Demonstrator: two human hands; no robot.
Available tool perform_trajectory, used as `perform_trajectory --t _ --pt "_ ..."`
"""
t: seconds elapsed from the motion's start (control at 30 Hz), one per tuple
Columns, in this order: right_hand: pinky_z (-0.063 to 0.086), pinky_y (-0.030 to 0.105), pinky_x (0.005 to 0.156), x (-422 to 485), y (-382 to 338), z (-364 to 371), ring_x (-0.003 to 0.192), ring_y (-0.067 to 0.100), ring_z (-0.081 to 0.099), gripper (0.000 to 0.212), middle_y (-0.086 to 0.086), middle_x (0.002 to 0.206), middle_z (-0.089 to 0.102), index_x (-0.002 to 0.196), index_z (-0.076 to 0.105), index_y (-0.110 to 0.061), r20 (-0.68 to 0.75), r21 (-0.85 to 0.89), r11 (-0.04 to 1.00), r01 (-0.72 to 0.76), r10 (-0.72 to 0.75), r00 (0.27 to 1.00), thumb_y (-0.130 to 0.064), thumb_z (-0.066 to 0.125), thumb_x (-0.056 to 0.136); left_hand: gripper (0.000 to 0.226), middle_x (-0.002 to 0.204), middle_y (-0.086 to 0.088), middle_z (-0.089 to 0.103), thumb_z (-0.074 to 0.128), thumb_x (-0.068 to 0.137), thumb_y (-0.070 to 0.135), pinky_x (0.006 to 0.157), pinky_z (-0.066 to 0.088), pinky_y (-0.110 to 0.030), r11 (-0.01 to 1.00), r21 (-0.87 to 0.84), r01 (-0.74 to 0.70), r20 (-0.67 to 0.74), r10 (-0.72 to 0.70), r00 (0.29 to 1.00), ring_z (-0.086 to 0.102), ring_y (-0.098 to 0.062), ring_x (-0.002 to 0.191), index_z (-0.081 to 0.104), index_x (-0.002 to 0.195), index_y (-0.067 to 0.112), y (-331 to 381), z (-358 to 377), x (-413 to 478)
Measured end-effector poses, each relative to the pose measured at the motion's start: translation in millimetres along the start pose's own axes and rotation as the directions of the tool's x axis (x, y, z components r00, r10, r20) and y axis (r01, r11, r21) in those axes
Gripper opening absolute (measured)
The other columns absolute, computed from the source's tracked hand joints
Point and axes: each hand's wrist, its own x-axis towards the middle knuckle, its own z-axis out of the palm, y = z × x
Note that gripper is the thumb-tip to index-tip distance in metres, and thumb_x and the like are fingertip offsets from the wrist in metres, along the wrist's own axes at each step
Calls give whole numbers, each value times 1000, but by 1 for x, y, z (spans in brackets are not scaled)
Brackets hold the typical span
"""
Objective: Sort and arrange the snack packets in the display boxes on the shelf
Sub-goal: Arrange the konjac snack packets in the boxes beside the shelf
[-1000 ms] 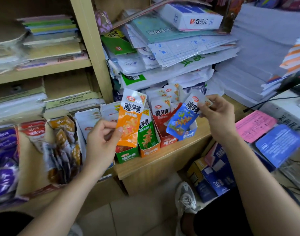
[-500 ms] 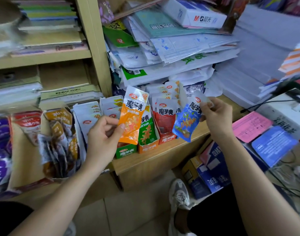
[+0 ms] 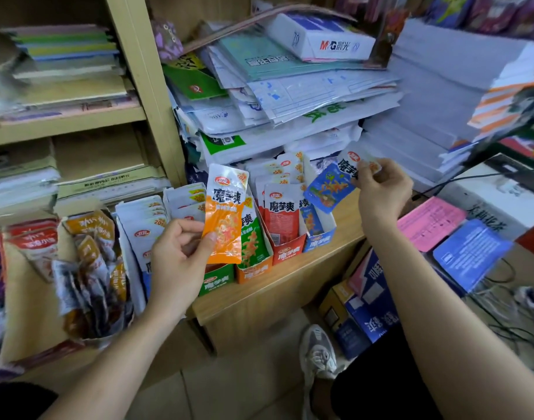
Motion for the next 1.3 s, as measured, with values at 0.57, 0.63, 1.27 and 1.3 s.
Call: perform_trajectory --t 0.57,0.63,1.27,1.3 --pt "58 40 79 21 28 24 84 25 67 21 10 88 68 97 72 -6 582 -350 932 94 138 802 -25 64 95 9 89 0 77 73 90 13 87 55 -38 981 28 194 -42 -192 980 73 -17 91 65 94 17 39 29 10" --pt "50 30 87 17 21 22 106 25 66 37 9 120 69 130 64 -8 579 -331 938 108 111 808 -22 64 95 11 93 -3 76 74 89 12 91 56 -43 983 26 182 -47 -181 982 72 -20 93 65 93 16 54 29 19" --pt "58 37 68 -36 -50 61 78 24 69 15 22 80 65 88 57 -1 545 240 941 -237 72 836 -10 68 94 64 135 10 57 71 87 49 100 42 -40 707 623 -336 405 76 911 39 -14 129 50 145 29 1 21 57" --pt "58 38 71 -35 -48 61 77 23 69 17 16 78 67 85 56 -3 544 238 936 -259 93 834 -11 67 95 53 130 10 62 71 89 45 99 44 -40 722 583 -371 416 127 901 46 -12 124 59 137 27 0 19 55"
